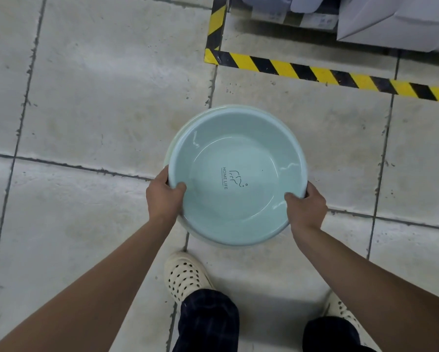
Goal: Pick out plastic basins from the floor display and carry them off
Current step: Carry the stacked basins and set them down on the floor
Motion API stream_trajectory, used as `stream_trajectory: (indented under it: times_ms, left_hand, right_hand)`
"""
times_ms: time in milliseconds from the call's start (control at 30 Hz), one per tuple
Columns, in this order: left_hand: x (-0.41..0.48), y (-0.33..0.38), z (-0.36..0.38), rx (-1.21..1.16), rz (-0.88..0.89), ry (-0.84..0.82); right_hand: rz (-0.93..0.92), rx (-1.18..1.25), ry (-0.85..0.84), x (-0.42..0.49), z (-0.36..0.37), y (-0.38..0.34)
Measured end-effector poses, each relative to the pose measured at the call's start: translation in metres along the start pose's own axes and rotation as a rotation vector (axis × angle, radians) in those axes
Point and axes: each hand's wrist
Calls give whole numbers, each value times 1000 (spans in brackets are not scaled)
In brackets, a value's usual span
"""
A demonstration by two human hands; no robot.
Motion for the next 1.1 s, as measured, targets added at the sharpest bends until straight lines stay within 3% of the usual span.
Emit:
stream_trajectory:
  times_ms: [400, 633, 800, 933, 1100]
  left_hand:
    - [0, -26, 22, 272, 141, 150]
    - [4, 0, 15, 472, -7, -108]
    - [-29, 67, -8, 531, 109, -261]
    - [-95, 153, -9, 391, 206, -351]
    - [-203, 265, 9, 299, 361, -589]
  right_hand:
    - [-317, -359, 31, 14, 18, 22]
    - [-302, -349, -130, 25, -5, 11]
    - [-146, -80, -281, 40, -83, -4]
    - [-50, 48, -246, 45, -184, -22]
    - [-19, 89, -179, 56, -335, -35]
Point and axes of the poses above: each hand's wrist, its own x-axis towards the middle knuckle, its own z-axis out of the palm, y = z × x, and after that the axes turned 11 degrees about y, right-handed
